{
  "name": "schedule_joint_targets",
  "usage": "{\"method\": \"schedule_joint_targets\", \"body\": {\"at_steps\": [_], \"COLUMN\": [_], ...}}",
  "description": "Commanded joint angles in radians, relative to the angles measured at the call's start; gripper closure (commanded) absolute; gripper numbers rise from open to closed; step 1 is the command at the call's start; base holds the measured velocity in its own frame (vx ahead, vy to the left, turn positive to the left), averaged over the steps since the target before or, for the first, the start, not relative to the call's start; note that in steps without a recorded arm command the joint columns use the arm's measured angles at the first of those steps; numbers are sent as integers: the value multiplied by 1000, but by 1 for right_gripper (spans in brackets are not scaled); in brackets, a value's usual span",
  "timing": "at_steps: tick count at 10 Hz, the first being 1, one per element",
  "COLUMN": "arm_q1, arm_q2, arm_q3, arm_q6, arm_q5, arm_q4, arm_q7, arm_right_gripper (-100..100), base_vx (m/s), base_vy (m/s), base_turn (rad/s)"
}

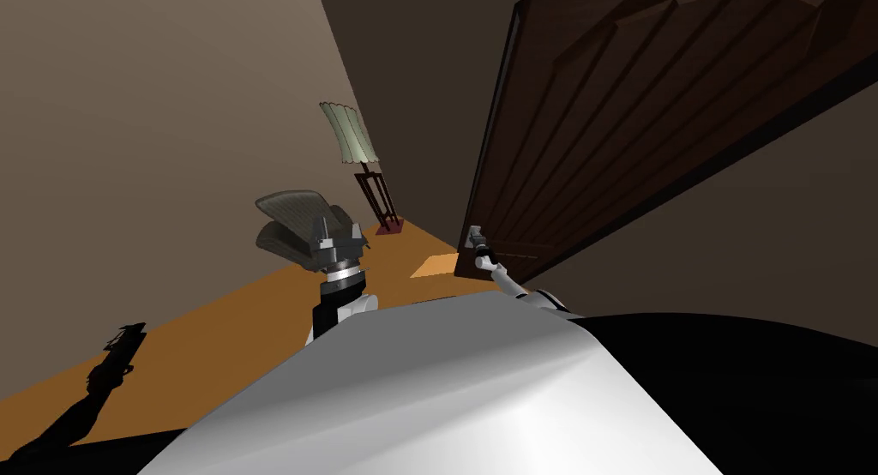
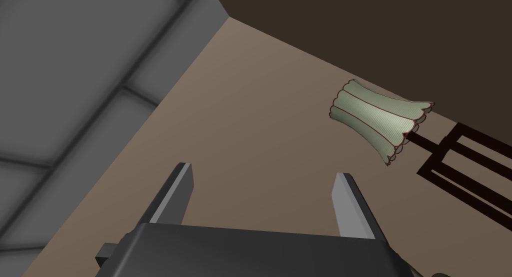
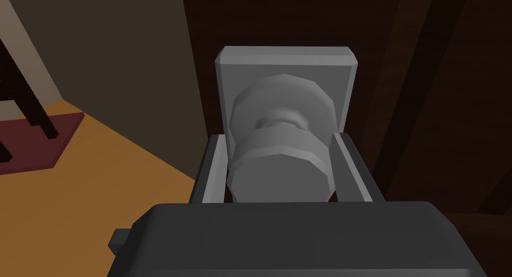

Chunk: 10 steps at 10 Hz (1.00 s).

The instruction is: Pull the door open

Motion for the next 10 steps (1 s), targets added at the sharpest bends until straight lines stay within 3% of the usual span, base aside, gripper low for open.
{"method": "schedule_joint_targets", "body": {"at_steps": [1,3,10], "arm_q1": [7,7,40], "arm_q2": [7,6,-56], "arm_q3": [-1,-4,66], "arm_q6": [2,3,-10], "arm_q5": [-1,-2,-3], "arm_q4": [-9,-11,-47], "arm_q7": [7,9,-60], "arm_right_gripper": [100,100,100], "base_vx": [-196,-166,-195], "base_vy": [-33,-26,-45], "base_turn": [74,31,116]}}
